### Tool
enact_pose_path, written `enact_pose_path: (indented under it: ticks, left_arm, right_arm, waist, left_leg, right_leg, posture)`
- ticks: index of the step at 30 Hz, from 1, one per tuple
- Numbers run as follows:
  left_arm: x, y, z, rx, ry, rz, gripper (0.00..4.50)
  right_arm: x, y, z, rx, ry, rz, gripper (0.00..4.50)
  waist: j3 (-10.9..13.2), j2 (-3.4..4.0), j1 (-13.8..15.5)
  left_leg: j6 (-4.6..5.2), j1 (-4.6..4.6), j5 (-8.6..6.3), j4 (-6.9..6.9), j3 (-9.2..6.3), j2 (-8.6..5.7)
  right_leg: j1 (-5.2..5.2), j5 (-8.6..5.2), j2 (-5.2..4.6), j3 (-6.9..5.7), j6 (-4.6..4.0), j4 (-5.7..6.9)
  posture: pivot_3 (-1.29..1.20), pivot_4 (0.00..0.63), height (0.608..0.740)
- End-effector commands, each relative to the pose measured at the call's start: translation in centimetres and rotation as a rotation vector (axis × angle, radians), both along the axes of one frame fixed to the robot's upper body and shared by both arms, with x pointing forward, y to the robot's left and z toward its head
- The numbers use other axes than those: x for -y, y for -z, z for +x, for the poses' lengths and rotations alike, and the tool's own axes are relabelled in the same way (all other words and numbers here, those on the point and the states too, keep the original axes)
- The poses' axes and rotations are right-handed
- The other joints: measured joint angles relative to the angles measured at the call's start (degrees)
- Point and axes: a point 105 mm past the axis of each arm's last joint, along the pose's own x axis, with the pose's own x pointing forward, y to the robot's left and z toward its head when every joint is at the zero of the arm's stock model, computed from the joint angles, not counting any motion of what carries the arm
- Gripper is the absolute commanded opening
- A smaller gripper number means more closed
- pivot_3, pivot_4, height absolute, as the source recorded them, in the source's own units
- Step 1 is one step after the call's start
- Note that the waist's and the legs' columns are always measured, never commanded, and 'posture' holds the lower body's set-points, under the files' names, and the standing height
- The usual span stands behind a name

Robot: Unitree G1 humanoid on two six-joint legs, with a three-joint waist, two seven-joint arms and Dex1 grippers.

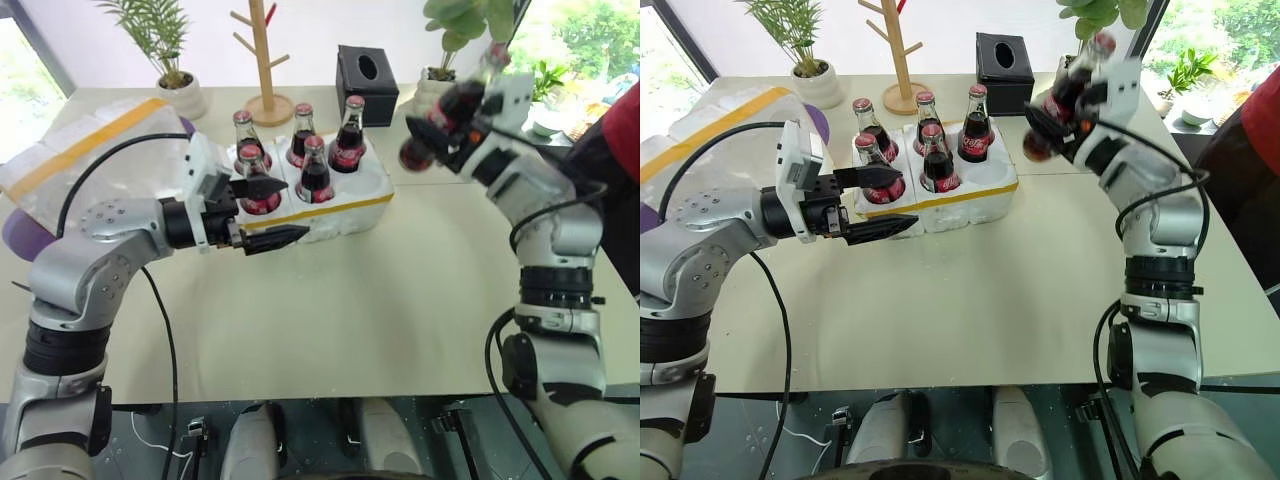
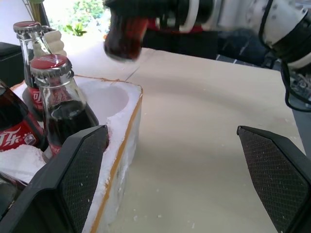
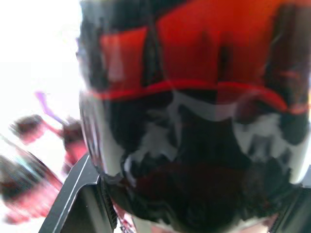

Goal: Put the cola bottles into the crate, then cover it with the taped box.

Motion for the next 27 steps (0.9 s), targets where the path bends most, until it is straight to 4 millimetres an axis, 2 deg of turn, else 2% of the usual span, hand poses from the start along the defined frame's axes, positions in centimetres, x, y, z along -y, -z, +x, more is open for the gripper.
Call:
enact_pose_path:
  ticks: [1,6,12,17,19,21,27]
  left_arm:
    - [0.1,-1.3,-0.3,0.059,0.006,-0.011,4.50]
    - [0.1,-1.5,-0.2,0.068,-0.002,-0.015,4.50]
    - [-0.4,-1.6,-0.1,0.073,-0.022,-0.012,4.50]
    - [-0.6,-1.6,-0.2,0.070,-0.030,-0.015,4.50]
    - [-0.6,-1.6,-0.2,0.072,-0.030,-0.016,4.50]
    - [-0.5,-1.8,-0.3,0.077,-0.030,-0.017,4.50]
    - [-1.8,-2.8,-0.6,0.106,-0.075,-0.010,4.50]
  right_arm:
    - [-1.8,-1.8,-0.7,0.051,-0.065,-0.010,2.74]
    - [-3.7,0.5,0.5,0.005,-0.067,-0.098,2.74]
    - [-5.2,3.6,1.0,-0.070,-0.119,-0.185,2.74]
    - [-5.8,7.8,2.9,-0.175,-0.069,-0.295,2.74]
    - [-5.7,9.0,3.4,-0.203,-0.054,-0.326,3.80]
    - [-5.6,9.1,3.6,-0.197,-0.046,-0.345,4.47]
    - [-4.6,6.3,2.2,-0.142,-0.075,-0.310,4.47]
  waist:
    - [0.0,-0.01,0.1]
    - [0.0,-0.02,0.4]
    - [0.0,-0.02,0.3]
    - [0.0,-0.03,0.1]
    - [0.0,-0.03,0.1]
    - [-0.1,-0.12,0.1]
    - [-0.1,-0.12,0.1]
  left_leg:
    - [0.00,0.00,0.00,0.00,0.00,0.00]
    - [0.01,-0.02,0.00,0.02,0.05,-0.05]
    - [0.01,-0.09,0.00,0.01,0.04,-0.05]
    - [0.00,-0.04,0.00,0.01,0.03,-0.04]
    - [0.00,-0.05,0.00,0.01,0.04,-0.04]
    - [0.00,-0.01,0.00,0.02,0.04,-0.04]
    - [0.00,0.03,0.00,0.02,0.03,-0.03]
  right_leg:
    - [0.02,0.00,-0.02,0.00,0.00,-0.01]
    - [0.02,0.00,-0.09,0.00,0.00,-0.03]
    - [-0.06,0.00,-0.08,0.00,0.00,-0.04]
    - [-0.02,0.00,-0.06,-0.01,0.00,-0.02]
    - [-0.03,0.00,-0.06,0.00,0.00,-0.02]
    - [0.05,0.00,-0.07,-0.01,0.00,-0.03]
    - [0.07,0.00,-0.07,-0.01,0.00,-0.01]
  posture:
    - [0.00,0.150,0.740]
    - [0.00,0.150,0.740]
    - [0.00,0.150,0.740]
    - [0.00,0.150,0.740]
    - [0.00,0.150,0.740]
    - [0.00,0.150,0.740]
    - [0.00,0.150,0.740]
